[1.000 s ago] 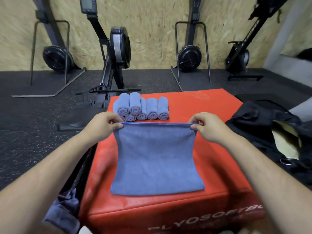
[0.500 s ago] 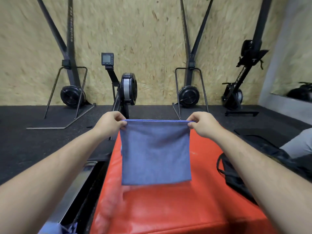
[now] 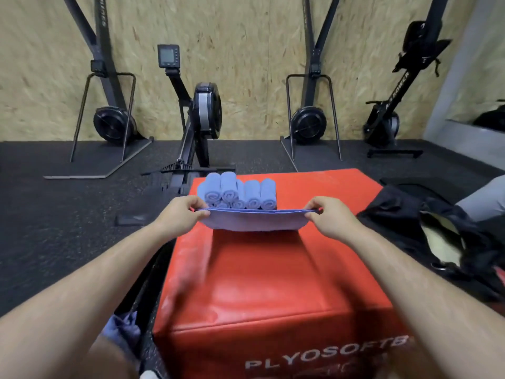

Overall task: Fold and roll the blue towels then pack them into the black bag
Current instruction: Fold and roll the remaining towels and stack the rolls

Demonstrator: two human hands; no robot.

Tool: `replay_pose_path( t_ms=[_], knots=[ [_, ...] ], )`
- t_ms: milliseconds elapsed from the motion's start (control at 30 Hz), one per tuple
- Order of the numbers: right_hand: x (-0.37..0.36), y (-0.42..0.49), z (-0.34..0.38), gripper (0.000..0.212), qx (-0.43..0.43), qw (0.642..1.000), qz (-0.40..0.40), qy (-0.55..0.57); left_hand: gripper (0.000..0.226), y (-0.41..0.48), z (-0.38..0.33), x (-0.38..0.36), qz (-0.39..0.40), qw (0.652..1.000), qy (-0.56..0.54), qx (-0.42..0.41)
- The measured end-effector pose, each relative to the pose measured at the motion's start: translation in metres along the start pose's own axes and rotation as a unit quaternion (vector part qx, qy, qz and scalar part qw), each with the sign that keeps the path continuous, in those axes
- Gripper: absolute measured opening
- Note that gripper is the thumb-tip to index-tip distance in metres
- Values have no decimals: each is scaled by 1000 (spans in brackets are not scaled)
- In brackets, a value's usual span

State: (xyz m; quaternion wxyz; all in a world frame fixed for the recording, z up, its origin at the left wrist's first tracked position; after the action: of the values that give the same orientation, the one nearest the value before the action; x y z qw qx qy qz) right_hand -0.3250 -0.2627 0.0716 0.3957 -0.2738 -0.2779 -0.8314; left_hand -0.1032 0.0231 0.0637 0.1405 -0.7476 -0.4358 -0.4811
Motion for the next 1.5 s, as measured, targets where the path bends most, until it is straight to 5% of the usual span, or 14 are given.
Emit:
replay_pose_path(
  t_ms=[467,1500],
  knots=[
    [-21,-68,-59,6,-61,973,213,63,5,-77,39,-52,192,978,-75,22],
    [-96,55,-96,15,-113,988,73,-72,7,42,49,-128,42,994,52,87]
  ],
)
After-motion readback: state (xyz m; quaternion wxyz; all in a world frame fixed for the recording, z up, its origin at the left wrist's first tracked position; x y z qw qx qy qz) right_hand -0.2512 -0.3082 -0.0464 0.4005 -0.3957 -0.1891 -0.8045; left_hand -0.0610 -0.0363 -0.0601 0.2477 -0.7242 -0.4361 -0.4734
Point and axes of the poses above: each hand's wrist, its own y-axis towards the middle knuckle, its own x-axis out of the back of the hand, z = x × y, the point moved 1 cm from there along y, towards the middle knuckle, and after that the axes turned 12 degrees about y, right-handed, at the moved point
